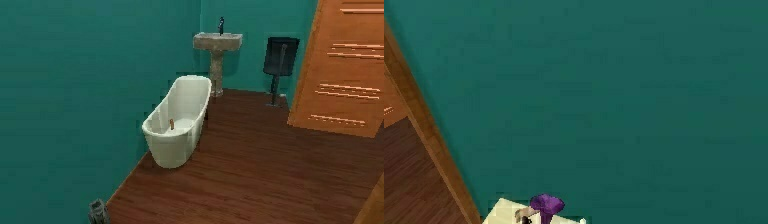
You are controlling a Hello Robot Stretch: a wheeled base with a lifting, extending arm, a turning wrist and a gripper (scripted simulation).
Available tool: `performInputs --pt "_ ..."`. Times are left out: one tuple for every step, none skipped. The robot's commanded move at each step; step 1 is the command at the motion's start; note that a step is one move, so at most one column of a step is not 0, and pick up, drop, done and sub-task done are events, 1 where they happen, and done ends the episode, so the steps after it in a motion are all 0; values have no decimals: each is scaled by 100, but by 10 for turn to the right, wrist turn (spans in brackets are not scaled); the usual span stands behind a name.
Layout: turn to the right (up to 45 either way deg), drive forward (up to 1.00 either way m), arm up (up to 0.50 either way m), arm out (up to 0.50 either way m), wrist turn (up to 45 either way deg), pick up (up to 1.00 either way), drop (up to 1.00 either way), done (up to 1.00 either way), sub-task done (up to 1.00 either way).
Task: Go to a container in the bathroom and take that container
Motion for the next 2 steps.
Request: performInputs --pt "0 0 0 0 240 0 0 0 0" --pt "0 0 0 0 0 100 0 0 0"
